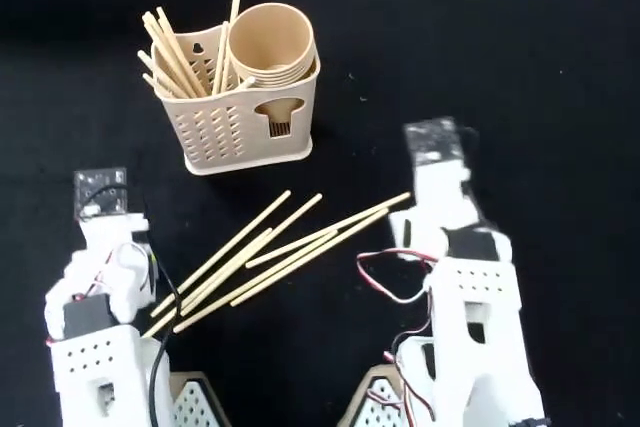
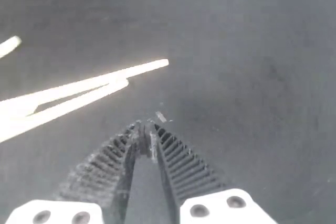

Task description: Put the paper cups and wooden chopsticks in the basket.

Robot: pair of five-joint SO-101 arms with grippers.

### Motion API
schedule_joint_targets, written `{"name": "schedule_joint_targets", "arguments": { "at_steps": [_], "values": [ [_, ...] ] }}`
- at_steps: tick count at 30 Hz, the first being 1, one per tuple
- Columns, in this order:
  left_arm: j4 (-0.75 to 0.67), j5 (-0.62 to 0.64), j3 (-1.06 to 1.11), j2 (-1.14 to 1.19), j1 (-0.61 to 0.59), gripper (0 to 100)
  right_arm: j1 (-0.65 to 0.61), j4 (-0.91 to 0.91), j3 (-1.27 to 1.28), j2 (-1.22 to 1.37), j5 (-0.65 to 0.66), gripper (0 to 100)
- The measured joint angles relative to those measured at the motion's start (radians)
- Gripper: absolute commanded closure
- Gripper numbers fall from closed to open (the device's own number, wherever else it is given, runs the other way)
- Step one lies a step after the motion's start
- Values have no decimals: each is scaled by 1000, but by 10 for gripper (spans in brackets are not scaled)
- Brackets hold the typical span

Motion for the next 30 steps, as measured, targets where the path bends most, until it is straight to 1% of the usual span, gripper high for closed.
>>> {"name": "schedule_joint_targets", "arguments": {
  "at_steps": [2, 5, 7, 8, 11, 15, 17, 19, 21, 25, 28, 30],
  "values": [
    [0, 0, 38, -38, 0, 887, -51, 92, -58, 0, 89, 974],
    [0, 0, 87, -109, 0, 887, -135, 219, -137, 0, 209, 877],
    [0, 0, 132, -161, 0, 887, -199, 284, -167, 0, 255, 809],
    [0, 0, 149, -189, 0, 887, -236, 310, -175, 0, 276, 799],
    [15, 0, 183, -279, 0, 887, -364, 381, -183, 0, 338, 826],
    [89, 0, 189, -391, -2, 887, -560, 434, -183, 0, 362, 843],
    [106, 0, 189, -414, -2, 887, -654, 451, -184, 23, 376, 843],
    [110, 0, 189, -416, -2, 887, -717, 453, -193, 94, 387, 842],
    [112, 0, 189, -416, -2, 887, -747, 446, -215, 192, 391, 842],
    [112, 0, 189, -416, -2, 887, -758, 428, -301, 391, 391, 842],
    [112, 0, 189, -416, -2, 887, -758, 427, -379, 470, 397, 842],
    [112, 0, 189, -416, -2, 887, -758, 423, -427, 499, 428, 842]
  ]
}}
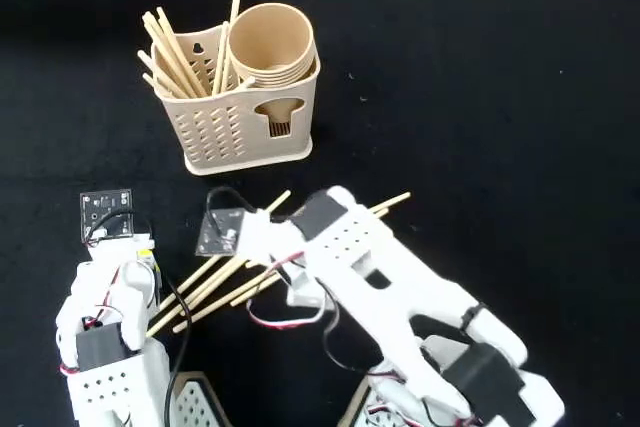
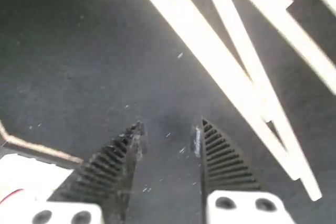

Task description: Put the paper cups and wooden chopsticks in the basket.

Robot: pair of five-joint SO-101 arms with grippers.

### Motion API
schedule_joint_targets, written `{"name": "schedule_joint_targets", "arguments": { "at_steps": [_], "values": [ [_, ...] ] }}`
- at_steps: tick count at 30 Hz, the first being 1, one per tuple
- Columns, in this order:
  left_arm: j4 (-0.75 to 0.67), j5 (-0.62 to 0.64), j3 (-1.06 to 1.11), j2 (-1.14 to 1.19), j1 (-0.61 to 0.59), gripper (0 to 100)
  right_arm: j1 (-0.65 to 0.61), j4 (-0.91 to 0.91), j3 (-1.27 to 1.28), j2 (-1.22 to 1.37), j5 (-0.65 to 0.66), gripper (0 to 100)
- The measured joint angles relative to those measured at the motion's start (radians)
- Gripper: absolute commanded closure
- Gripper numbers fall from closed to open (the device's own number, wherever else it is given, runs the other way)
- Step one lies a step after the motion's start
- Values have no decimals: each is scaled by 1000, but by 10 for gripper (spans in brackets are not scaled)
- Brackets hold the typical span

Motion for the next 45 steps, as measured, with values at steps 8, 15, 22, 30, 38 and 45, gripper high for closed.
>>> {"name": "schedule_joint_targets", "arguments": {
  "at_steps": [8, 15, 22, 30, 38, 45],
  "values": [
    [0, 0, 0, 0, 0, 887, 0, -26, -49, 121, 48, 842],
    [0, 0, 0, 0, 0, 887, 0, -195, -49, 284, 48, 845],
    [0, 0, 0, 0, 0, 887, 0, -230, -94, 361, 48, 878],
    [3, 0, 0, 0, 0, 887, 0, -247, -84, 390, 48, 986],
    [3, 0, 0, 0, 0, 887, 0, -245, -87, 390, 48, 984],
    [3, 0, 0, 0, 0, 887, 0, -189, -203, 399, 48, 887]
  ]
}}
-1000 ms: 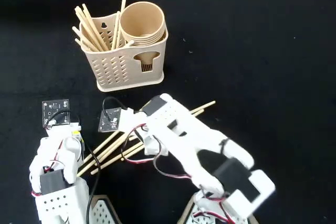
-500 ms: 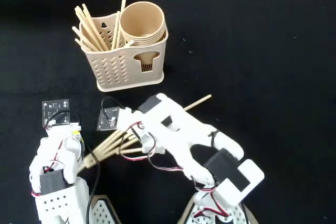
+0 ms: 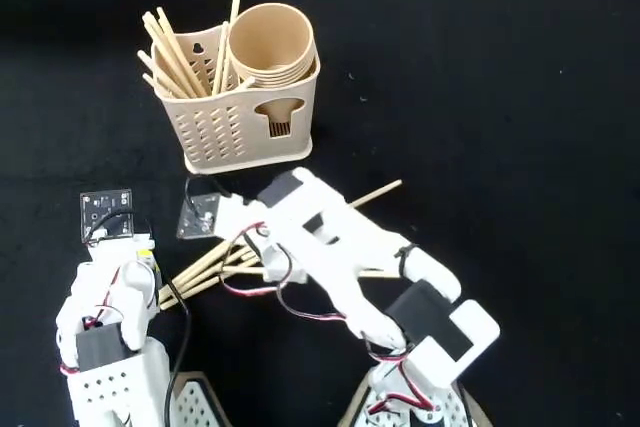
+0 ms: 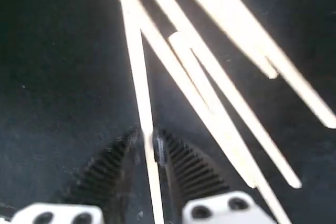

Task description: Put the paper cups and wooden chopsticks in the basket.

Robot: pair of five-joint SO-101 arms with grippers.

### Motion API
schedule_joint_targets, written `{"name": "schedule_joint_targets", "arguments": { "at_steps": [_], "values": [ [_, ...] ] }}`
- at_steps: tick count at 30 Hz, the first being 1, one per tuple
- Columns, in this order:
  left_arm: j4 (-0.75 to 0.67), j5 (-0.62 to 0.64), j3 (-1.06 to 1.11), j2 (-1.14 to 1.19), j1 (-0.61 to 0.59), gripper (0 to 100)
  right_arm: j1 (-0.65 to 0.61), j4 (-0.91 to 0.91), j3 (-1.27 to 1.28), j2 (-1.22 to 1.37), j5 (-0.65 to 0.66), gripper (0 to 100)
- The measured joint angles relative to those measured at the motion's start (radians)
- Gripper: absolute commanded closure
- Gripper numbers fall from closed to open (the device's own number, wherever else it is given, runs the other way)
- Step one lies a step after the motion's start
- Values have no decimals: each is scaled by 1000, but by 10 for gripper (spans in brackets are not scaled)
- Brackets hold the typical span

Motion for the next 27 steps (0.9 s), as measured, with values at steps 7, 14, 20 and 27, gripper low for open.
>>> {"name": "schedule_joint_targets", "arguments": {
  "at_steps": [7, 14, 20, 27],
  "values": [
    [0, 0, 0, 0, 0, 887, 0, 34, -77, 0, 0, 808],
    [0, 0, 0, 0, 0, 887, 0, 34, -77, 8, 0, 738],
    [0, 0, 0, 0, 0, 887, -3, 28, -115, 123, 0, 737],
    [0, 0, 0, 0, 0, 887, -2, 23, -189, 226, 0, 853]
  ]
}}
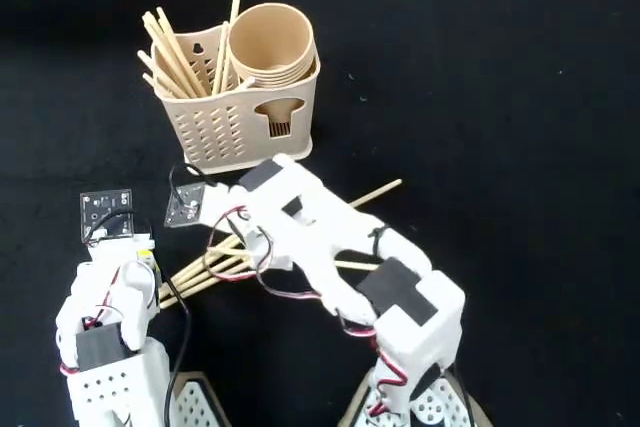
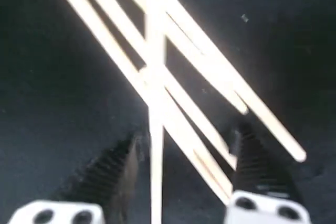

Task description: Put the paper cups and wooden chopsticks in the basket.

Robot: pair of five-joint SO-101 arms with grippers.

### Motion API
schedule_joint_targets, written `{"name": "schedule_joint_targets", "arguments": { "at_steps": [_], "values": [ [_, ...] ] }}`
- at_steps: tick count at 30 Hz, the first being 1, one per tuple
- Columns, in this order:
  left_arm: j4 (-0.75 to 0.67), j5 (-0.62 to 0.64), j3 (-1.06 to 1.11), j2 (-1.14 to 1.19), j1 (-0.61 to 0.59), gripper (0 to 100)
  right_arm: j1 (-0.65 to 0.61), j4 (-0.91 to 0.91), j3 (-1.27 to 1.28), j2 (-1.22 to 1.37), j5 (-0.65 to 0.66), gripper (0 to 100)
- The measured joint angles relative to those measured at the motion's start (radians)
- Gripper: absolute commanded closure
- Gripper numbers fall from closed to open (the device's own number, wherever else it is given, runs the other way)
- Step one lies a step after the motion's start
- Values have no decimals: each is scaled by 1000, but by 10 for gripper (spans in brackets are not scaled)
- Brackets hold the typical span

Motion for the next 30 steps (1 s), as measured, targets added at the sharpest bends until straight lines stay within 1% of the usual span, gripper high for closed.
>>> {"name": "schedule_joint_targets", "arguments": {
  "at_steps": [4, 11, 19, 28, 30],
  "values": [
    [0, 0, 0, 0, 0, 887, 5, -3, -5, 2, 0, 988],
    [0, 0, 0, 0, 0, 887, 6, 2, 12, -32, 0, 986],
    [0, 0, 0, 0, 0, 887, 84, 21, 14, -147, -14, 986],
    [0, 0, 0, 0, 17, 887, 98, 3, 38, -161, -14, 982],
    [0, 0, 0, 0, 17, 887, 106, -2, 44, -161, -14, 942]
  ]
}}
